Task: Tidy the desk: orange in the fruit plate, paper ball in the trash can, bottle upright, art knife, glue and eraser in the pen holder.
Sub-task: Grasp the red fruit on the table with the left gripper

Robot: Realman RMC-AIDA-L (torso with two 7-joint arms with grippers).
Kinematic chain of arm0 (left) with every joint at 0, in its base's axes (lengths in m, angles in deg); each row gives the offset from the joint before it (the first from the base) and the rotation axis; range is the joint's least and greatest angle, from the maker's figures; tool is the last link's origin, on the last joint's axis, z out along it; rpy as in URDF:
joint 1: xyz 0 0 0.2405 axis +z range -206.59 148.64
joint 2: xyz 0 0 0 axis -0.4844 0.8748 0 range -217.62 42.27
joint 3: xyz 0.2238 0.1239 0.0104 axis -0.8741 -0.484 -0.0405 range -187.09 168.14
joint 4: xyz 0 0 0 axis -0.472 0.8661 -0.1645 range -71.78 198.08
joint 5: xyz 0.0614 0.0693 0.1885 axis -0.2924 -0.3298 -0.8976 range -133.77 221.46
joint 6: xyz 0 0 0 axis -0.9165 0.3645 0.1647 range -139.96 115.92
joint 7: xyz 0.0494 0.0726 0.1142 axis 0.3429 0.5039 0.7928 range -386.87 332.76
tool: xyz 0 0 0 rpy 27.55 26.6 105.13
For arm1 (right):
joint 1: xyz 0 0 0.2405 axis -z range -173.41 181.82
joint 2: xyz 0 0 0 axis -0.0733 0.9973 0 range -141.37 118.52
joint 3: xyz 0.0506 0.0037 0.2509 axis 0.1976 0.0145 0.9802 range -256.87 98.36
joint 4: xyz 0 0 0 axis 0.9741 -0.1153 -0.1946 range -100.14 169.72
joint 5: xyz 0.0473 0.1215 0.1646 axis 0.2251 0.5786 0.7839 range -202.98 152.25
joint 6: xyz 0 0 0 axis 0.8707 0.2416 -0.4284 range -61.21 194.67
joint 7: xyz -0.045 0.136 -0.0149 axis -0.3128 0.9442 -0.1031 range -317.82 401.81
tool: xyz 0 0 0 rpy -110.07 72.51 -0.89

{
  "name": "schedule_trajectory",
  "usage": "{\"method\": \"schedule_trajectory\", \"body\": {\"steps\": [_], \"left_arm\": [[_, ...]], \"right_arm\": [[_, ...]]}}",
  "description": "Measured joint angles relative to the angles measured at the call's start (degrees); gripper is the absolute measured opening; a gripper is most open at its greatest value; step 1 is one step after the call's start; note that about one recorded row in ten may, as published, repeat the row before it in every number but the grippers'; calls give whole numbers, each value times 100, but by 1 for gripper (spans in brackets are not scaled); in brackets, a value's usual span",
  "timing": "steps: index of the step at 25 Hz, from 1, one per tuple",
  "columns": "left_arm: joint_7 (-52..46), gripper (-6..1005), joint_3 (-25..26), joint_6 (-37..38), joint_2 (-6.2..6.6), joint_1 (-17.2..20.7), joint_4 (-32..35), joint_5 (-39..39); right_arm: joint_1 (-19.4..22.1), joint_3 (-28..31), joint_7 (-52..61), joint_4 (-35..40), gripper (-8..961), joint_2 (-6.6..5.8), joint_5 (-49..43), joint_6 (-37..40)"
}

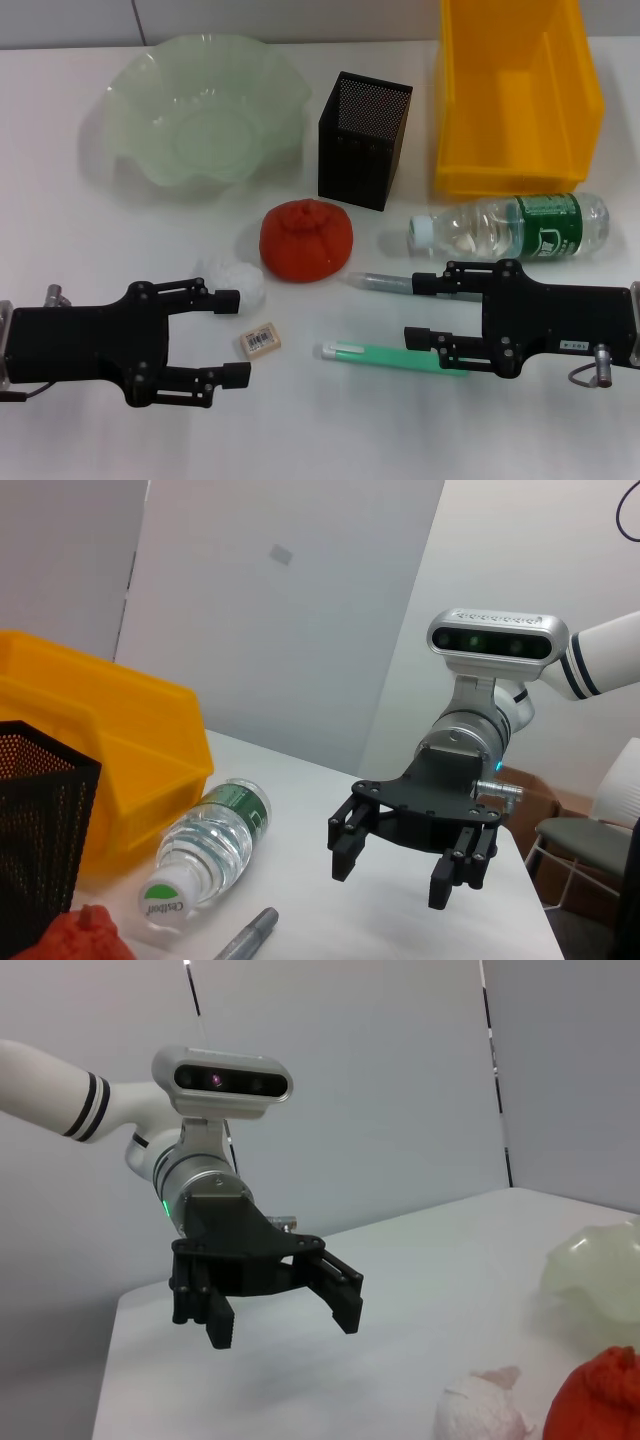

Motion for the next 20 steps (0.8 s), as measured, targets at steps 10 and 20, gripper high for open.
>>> {"method": "schedule_trajectory", "body": {"steps": [10, 20], "left_arm": [[-1, 847, 0, -8, -13, 0, 0, 1], [57, 847, 542, -139, -219, -201, 139, 24]], "right_arm": [[0, 36, 0, 0, 632, 0, 0, 0], [26, 37, 0, -4, 633, 0, 0, 2]]}}
